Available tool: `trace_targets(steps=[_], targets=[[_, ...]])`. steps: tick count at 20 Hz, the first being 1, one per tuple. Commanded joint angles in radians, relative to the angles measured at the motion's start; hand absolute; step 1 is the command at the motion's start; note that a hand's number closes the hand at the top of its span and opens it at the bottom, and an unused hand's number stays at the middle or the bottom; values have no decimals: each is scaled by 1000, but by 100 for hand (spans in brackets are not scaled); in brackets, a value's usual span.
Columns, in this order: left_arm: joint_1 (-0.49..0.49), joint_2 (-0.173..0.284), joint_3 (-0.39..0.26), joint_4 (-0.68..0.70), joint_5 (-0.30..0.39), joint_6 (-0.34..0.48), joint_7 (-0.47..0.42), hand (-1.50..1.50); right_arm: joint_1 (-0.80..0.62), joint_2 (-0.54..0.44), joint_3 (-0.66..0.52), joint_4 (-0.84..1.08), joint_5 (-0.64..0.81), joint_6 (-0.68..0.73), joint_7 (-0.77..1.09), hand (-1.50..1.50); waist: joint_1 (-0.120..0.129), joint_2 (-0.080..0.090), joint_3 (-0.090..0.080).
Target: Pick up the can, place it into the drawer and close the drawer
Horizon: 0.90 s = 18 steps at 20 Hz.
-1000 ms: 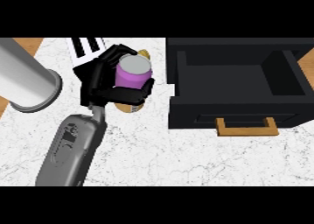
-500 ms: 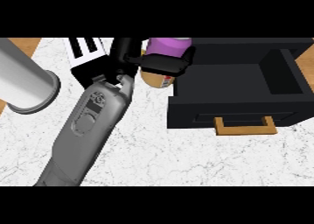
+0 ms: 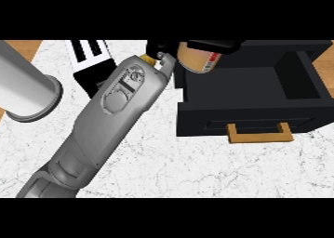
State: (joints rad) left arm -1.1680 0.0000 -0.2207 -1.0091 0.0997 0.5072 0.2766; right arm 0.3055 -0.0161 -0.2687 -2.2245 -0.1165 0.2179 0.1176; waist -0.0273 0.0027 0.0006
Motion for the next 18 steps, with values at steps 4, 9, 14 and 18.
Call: trace_targets(steps=[4, 9, 14, 18], targets=[[-213, 0, 8, 261, 90, 19, -30, 150, -107, -4, 22, 61, 40, -36, 15, -150, -12, 9, 0], [-264, 0, -61, 361, 163, 68, -89, 150, -48, -24, -52, 122, -37, 28, -75, -150, -32, 8, 2], [-300, 0, -100, 448, 221, 47, -152, 150, -99, -48, -29, 91, 5, 9, -13, -150, -33, 10, 1], [-344, 0, -139, 475, 272, 72, -114, 150, -77, -57, -53, 58, -41, 20, 17, -150, -42, 8, 2]])
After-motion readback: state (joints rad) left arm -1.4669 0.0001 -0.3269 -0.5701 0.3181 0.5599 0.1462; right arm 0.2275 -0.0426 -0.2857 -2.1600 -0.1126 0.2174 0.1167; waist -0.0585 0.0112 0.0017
